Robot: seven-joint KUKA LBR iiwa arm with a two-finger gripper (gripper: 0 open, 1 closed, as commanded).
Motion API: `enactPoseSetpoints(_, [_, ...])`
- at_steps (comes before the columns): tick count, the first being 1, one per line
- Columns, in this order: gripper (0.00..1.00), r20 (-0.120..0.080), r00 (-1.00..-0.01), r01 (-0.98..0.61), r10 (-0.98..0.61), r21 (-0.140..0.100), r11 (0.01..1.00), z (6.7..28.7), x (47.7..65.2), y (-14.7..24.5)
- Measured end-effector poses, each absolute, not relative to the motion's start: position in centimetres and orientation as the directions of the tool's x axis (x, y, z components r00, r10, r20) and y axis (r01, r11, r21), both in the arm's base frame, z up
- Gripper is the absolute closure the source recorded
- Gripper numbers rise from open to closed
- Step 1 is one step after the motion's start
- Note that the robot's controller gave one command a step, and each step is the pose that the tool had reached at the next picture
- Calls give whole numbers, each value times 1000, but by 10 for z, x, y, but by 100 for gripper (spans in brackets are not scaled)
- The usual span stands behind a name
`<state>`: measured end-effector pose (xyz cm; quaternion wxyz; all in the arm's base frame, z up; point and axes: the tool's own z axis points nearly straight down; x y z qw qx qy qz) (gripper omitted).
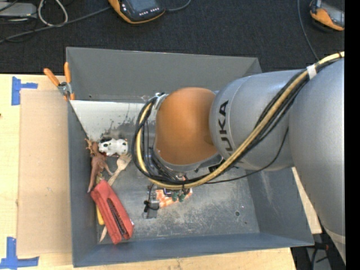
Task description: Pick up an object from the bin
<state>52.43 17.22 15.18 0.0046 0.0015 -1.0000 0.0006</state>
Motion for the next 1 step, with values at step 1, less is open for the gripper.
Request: enactPoseSetpoints(1, [0, 2, -1000, 1, 1, 0, 1000, 156, 526, 171])
